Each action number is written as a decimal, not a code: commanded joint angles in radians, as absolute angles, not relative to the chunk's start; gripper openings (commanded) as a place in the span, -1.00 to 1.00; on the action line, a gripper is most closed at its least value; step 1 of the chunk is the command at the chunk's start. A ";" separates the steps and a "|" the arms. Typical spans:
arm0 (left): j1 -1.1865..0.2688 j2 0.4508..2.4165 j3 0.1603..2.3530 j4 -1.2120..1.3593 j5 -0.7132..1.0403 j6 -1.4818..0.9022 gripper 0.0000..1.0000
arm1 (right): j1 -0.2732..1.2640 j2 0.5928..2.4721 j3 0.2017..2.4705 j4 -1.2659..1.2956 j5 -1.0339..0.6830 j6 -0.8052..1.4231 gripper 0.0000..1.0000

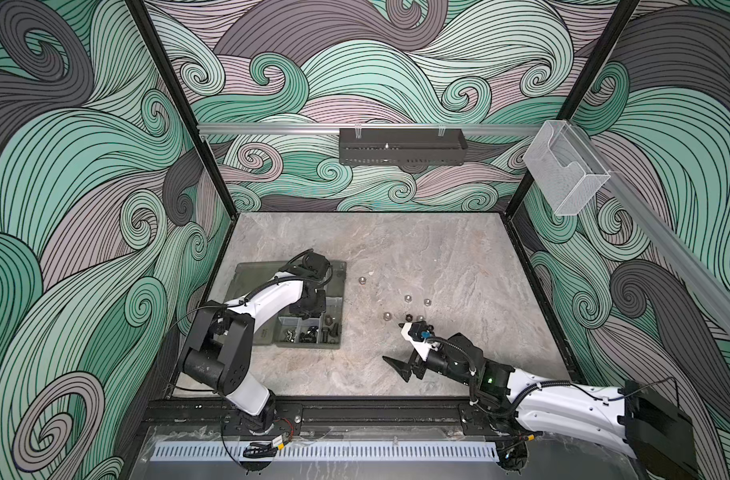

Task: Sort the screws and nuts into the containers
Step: 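Carry the black hex nut over the box and release it into the compartment, then move the open left gripper back to the pile over a black hex nut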

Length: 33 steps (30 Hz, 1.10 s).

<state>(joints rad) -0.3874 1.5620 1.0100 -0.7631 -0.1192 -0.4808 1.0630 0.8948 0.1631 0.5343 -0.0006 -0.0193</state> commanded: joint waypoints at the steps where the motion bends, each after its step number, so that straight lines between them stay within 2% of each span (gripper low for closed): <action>1: -0.384 1.520 1.020 -0.777 -0.107 -0.486 -0.38 | 1.069 0.881 0.149 0.537 0.016 -0.035 0.99; 14: -0.403 1.396 1.037 -0.796 -0.037 -0.464 -0.37 | 1.051 0.828 0.145 0.495 0.063 -0.008 0.99; 20: -0.440 1.404 1.063 -0.795 -0.024 -0.475 -0.38 | 0.990 0.783 0.142 0.450 0.062 0.039 0.99; 26: -0.554 1.484 1.133 -0.760 -0.016 -0.501 -0.37 | 0.866 0.712 0.172 0.297 0.033 0.137 0.99; 33: -0.741 1.681 1.294 -0.699 -0.004 -0.527 -0.37 | 0.626 0.637 0.158 0.222 -0.106 0.300 0.99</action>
